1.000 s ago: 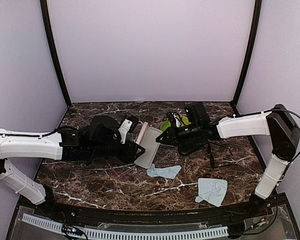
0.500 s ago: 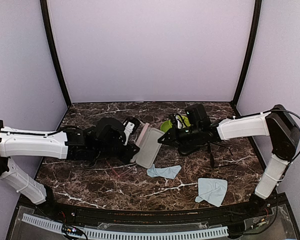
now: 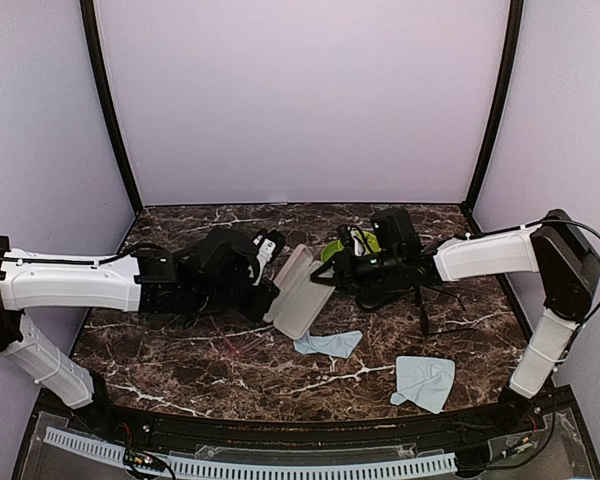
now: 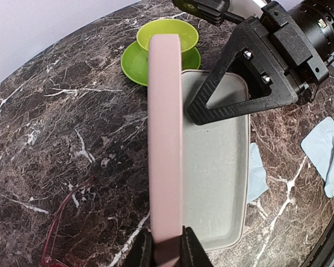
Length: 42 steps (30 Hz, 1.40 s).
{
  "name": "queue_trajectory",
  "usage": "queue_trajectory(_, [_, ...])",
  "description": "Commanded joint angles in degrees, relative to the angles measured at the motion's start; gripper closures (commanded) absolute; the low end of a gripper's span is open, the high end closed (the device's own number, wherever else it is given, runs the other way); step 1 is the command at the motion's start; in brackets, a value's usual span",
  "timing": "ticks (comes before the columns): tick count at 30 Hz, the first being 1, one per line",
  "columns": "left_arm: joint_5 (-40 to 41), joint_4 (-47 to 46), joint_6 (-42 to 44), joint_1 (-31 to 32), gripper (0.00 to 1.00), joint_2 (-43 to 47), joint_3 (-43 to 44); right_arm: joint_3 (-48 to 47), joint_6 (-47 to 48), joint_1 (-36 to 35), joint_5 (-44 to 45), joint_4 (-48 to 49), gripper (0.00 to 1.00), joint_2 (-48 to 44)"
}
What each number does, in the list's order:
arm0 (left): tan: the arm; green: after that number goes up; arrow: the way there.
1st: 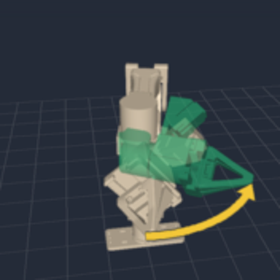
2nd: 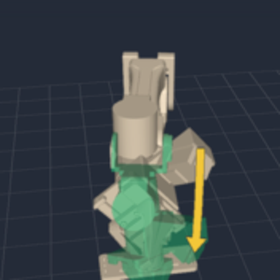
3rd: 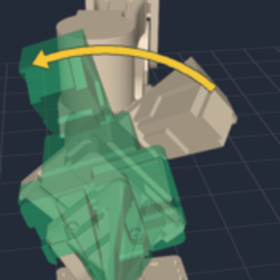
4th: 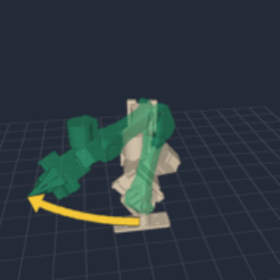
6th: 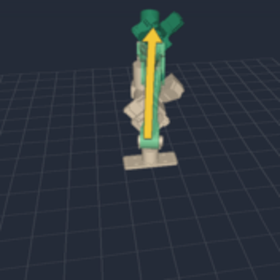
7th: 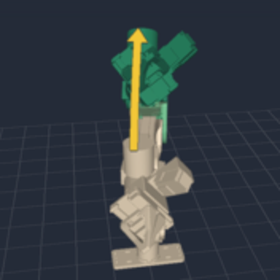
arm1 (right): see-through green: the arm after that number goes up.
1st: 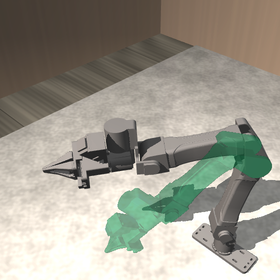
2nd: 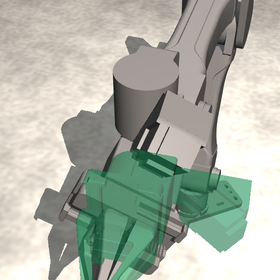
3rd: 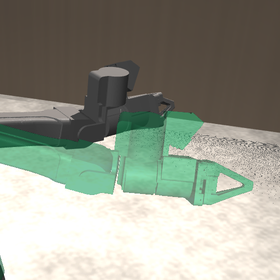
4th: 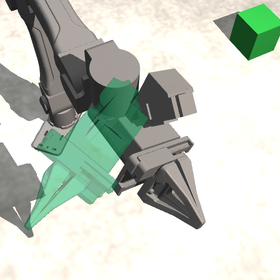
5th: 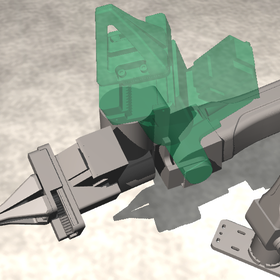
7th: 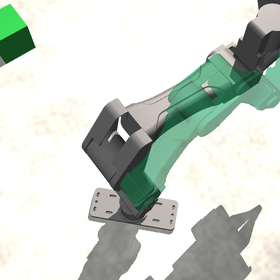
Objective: Organize the sunglasses
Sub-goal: Pass from the right arm to the left, then put down the opened sunglasses case.
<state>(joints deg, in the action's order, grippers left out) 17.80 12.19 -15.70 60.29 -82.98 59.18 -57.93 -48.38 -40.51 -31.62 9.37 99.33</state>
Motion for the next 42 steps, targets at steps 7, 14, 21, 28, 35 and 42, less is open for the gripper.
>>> queue_trajectory(7, [-2.67, -0.40, 11.03, -5.97, 1.00, -2.56, 6.05, 1.57, 3.90, 1.14, 1.99, -1.72, 0.35, -3.68])
queue_trajectory(14, [-8.30, 3.78, 23.83, -10.01, 1.00, -8.26, 12.70, 5.16, 7.85, 3.71, 6.19, -7.06, 0.16, -10.51])
queue_trajectory(21, [-17.52, 10.56, 34.48, -14.88, 1.00, -16.78, 21.58, 10.39, 9.55, 5.92, 7.97, -8.07, 0.16, -16.40])
queue_trajectory(28, [-25.50, 16.31, 47.76, -16.67, 1.00, -23.48, 30.75, 15.42, 9.18, 6.89, 6.90, -5.34, 0.16, -18.62])
queue_trajectory(35, [-29.71, 27.47, 55.86, -17.96, 1.00, -32.77, 44.37, 17.49, 9.37, 7.08, 6.60, -4.25, 0.16, -19.51])
queue_trajectory(42, [-32.30, 33.73, 59.20, -18.96, 1.00, -38.30, 52.07, 18.54, 9.48, 7.18, 6.05, -3.37, 0.16, -19.70])
